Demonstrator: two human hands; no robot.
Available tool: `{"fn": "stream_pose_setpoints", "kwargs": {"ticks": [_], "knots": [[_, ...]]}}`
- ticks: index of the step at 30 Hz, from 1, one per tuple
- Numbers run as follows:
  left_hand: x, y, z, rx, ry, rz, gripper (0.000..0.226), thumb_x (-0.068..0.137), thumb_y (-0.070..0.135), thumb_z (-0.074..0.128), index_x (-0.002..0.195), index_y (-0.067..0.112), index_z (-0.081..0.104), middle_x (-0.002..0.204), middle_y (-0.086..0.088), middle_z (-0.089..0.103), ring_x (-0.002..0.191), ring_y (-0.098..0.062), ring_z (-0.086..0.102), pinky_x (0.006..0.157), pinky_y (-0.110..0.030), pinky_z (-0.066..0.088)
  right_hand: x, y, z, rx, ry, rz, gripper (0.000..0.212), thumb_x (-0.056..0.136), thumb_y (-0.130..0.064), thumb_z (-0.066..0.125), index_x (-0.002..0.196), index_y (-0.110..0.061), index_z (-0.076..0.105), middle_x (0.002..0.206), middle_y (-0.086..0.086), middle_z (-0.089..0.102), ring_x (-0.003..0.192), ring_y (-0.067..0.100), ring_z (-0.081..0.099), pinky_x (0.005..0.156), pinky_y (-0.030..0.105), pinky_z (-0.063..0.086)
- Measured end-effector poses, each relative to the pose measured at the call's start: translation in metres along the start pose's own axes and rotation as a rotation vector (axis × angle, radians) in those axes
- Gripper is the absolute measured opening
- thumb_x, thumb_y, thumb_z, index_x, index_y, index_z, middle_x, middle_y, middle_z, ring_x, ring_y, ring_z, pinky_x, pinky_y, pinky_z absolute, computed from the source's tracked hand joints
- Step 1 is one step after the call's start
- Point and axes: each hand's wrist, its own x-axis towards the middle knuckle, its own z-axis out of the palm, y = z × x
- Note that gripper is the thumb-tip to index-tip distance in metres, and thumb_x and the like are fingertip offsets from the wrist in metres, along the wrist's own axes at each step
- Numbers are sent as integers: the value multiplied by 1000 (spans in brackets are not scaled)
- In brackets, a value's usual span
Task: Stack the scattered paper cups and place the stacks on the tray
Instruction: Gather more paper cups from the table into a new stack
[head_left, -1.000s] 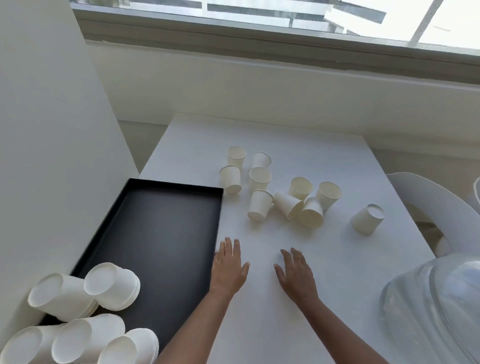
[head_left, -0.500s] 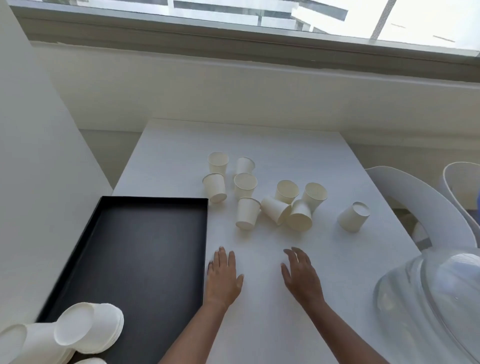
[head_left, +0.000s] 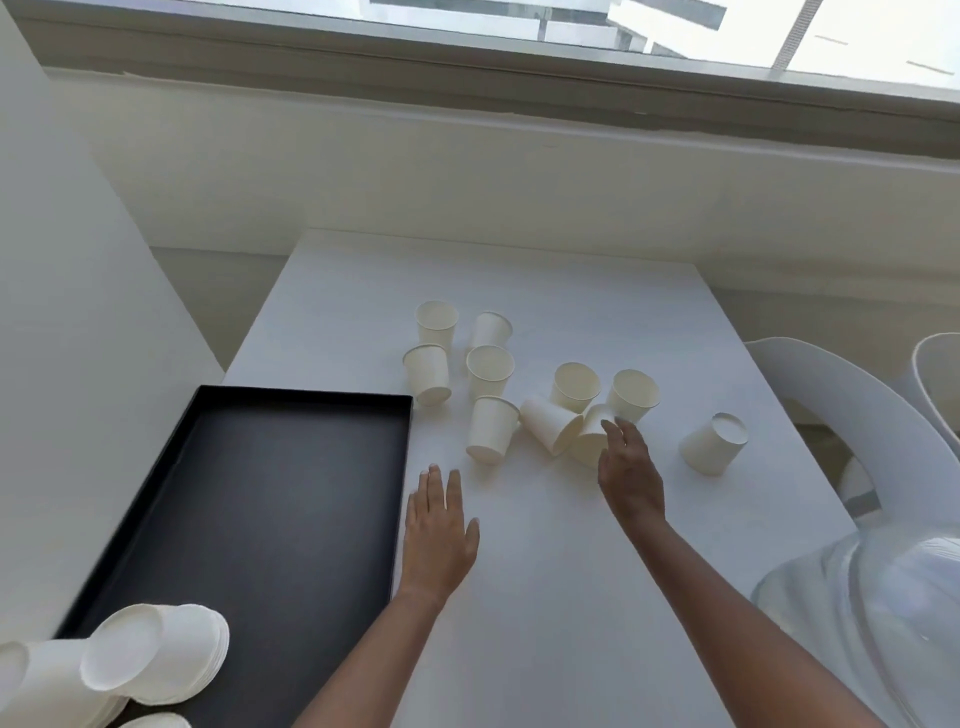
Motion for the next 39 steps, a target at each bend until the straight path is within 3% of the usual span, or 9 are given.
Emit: {"fn": "stream_pose_setpoints", "kwargs": {"ticks": [3, 7, 14, 20, 27, 30, 34, 36, 39], "knots": [[0, 0, -2, -22, 29, 2, 63, 97, 36, 28, 146, 11, -3, 156, -13, -2, 145, -24, -3, 118, -34, 2, 9, -1, 3, -48, -89, 2, 41, 92, -4, 41, 133, -8, 44, 144, 11, 39, 128, 26, 44, 86, 41, 49], [3, 1, -6, -62, 72, 15, 62, 97, 33, 29, 146, 12, -3, 156, -11, -2, 145, -21, -2, 117, -31, 1, 15, 2, 2, -92, -96, -32, 42, 89, 3, 37, 127, -10, 49, 133, 10, 49, 110, 31, 54, 78, 39, 47], [4, 6, -10, -127, 106, 17, 60, 96, 28, 32, 146, 15, 4, 156, -9, 3, 145, -20, 1, 118, -29, 5, 12, 16, -5, -42, 46, -34, 39, 87, 9, 41, 118, -8, 58, 122, 12, 59, 100, 35, 59, 72, 41, 49], [8, 17, -14, -220, 154, 94, 60, 93, 25, 39, 145, 15, 12, 154, -7, 13, 144, -18, 7, 116, -27, 9, -2, 14, -17, 1, 265, -55, 32, 72, 19, 53, 93, 0, 69, 84, 22, 70, 69, 41, 65, 62, 44, 50], [11, 47, -15, -373, 57, 364, 77, 87, 40, 55, 145, 15, 11, 155, 0, 13, 144, -12, 8, 111, -14, 0, -22, -18, -30, 285, -20, -273, 26, 86, 4, 52, 104, -6, 67, 99, 13, 70, 90, 29, 64, 75, 39, 52], [11, 61, -21, -569, 36, 372, 86, 77, 35, 69, 143, 12, 19, 151, 0, 25, 139, -13, 24, 109, -12, 10, -28, -35, -34, 399, -89, -353, 23, 85, 1, 55, 102, -7, 68, 98, 8, 72, 86, 21, 65, 74, 26, 50], [13, 65, -28, -694, 57, 330, 84, 73, 29, 74, 141, 12, 26, 143, 0, 41, 127, -15, 44, 104, -29, 38, -21, -37, -42, 531, -156, -280, 17, 85, -4, 59, 95, -12, 70, 86, -2, 71, 77, 10, 64, 65, 13, 46], [16, 62, -29, -707, 82, 309, 82, 72, 26, 75, 139, 12, 29, 141, 0, 44, 125, -17, 47, 100, -30, 41, -12, -30, -46, 568, -140, -216, 13, 87, -8, 59, 91, -11, 71, 82, -2, 71, 73, 11, 64, 63, 15, 47], [20, 57, -30, -733, 105, 277, 82, 71, 23, 76, 138, 13, 30, 140, 1, 44, 125, -17, 46, 99, -23, 38, 7, -9, -52, 448, 43, -123, 13, 87, -8, 58, 93, -5, 70, 92, 8, 71, 79, 20, 63, 70, 25, 48]]}}
